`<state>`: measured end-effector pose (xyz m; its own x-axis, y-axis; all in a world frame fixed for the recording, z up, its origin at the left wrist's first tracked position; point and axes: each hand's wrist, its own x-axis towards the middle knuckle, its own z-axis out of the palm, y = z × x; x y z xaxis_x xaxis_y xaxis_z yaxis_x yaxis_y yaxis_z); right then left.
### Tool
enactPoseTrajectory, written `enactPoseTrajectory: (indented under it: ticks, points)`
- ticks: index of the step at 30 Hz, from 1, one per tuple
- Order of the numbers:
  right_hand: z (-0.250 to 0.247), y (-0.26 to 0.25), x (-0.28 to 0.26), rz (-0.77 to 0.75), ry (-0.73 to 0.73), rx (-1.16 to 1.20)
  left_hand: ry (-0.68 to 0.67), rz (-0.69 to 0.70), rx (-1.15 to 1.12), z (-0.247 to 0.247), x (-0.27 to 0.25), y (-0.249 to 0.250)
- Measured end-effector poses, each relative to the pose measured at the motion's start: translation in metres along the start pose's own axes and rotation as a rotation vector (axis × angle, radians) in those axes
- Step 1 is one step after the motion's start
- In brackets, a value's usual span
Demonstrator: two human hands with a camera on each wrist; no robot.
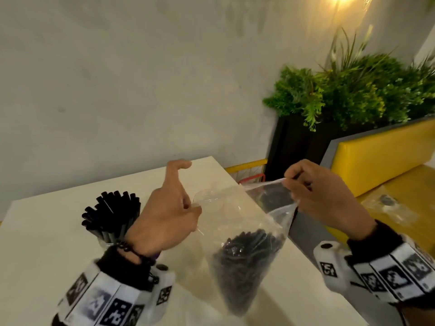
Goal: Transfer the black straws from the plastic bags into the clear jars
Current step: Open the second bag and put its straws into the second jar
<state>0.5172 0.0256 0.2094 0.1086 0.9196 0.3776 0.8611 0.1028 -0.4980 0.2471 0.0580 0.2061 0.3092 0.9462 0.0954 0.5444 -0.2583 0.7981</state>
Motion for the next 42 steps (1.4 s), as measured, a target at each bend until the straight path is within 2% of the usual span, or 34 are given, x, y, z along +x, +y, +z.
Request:
enactPoseTrajectory:
  ticks: [2, 4, 6, 8, 11, 13, 14, 15, 17, 19, 21, 22, 24, 29, 30, 31, 32, 33, 34, 36, 37, 40, 42]
  points:
    - [0.004, 0.01, -0.002, 0.037, -0.021, -0.012, -0.085, 0.014, 0.008, -0.003, 0.004, 0.008]
    - [0.008, 0.012, -0.008, -0.015, 0.015, 0.014, -0.133, 0.005, -0.054, 0.0, 0.012, 0.02]
    - [0.006, 0.014, -0.02, -0.031, 0.089, 0.279, -0.146, -0.025, -0.137, 0.006, 0.025, 0.029]
    - [0.003, 0.019, -0.039, 0.07, 0.129, 0.634, -0.145, -0.043, -0.181, 0.011, 0.034, 0.037]
    - [0.03, 0.043, -0.074, 0.38, 0.002, 1.018, -0.129, -0.074, -0.249, 0.013, 0.044, 0.045]
    - [0.061, 0.042, -0.091, 0.542, -0.191, 1.02, -0.139, -0.091, -0.314, 0.011, 0.049, 0.049]
    - [0.075, 0.039, -0.097, 0.558, -0.284, 0.983, -0.147, -0.095, -0.338, 0.012, 0.051, 0.05]
    - [0.09, 0.039, -0.101, 0.527, -0.346, 0.962, -0.159, -0.106, -0.363, 0.013, 0.052, 0.052]
    - [0.107, 0.02, -0.096, 0.427, -0.357, 0.91, -0.203, -0.124, -0.42, 0.018, 0.05, 0.056]
    - [0.112, 0.0, -0.087, 0.364, -0.319, 0.941, -0.236, -0.113, -0.482, 0.026, 0.046, 0.06]
    - [0.116, -0.008, -0.079, 0.396, -0.141, 0.921, -0.256, -0.091, -0.524, 0.032, 0.042, 0.061]
    - [0.116, -0.009, -0.077, 0.452, -0.054, 0.981, -0.263, -0.08, -0.55, 0.033, 0.04, 0.061]
    - [0.115, -0.008, -0.076, 0.473, 0.073, 1.045, -0.239, -0.086, -0.601, 0.028, 0.036, 0.062]
    - [0.115, 0.017, -0.084, 0.493, 0.018, 1.158, 0.091, -0.002, -0.368, -0.002, 0.036, 0.024]
    - [0.111, 0.02, -0.087, 0.505, -0.013, 1.194, 0.06, -0.031, -0.318, -0.005, 0.034, 0.013]
    - [0.106, 0.022, -0.089, 0.512, -0.108, 1.254, -0.019, -0.076, -0.264, -0.004, 0.03, 0.0]
    - [0.102, 0.023, -0.09, 0.529, -0.207, 1.314, -0.148, -0.116, -0.242, -0.001, 0.022, -0.007]
    - [0.099, 0.023, -0.09, 0.56, -0.266, 1.342, -0.259, -0.153, -0.266, 0.006, 0.012, -0.014]
    - [0.099, 0.022, -0.089, 0.579, -0.256, 1.34, -0.332, -0.193, -0.33, 0.014, 0.003, -0.02]
    - [0.112, 0.018, -0.085, 0.594, -0.153, 1.384, -0.355, -0.241, -0.44, 0.031, -0.01, -0.031]
    - [0.118, 0.011, -0.083, 0.618, -0.154, 1.465, -0.353, -0.191, -0.442, 0.042, -0.011, -0.036]
    - [0.125, -0.019, -0.085, 0.64, -0.287, 1.787, -0.333, -0.081, -0.297, 0.073, -0.011, -0.047]
    - [0.134, -0.012, -0.09, 0.684, -0.357, 1.678, -0.237, -0.058, -0.227, 0.081, -0.011, -0.057]
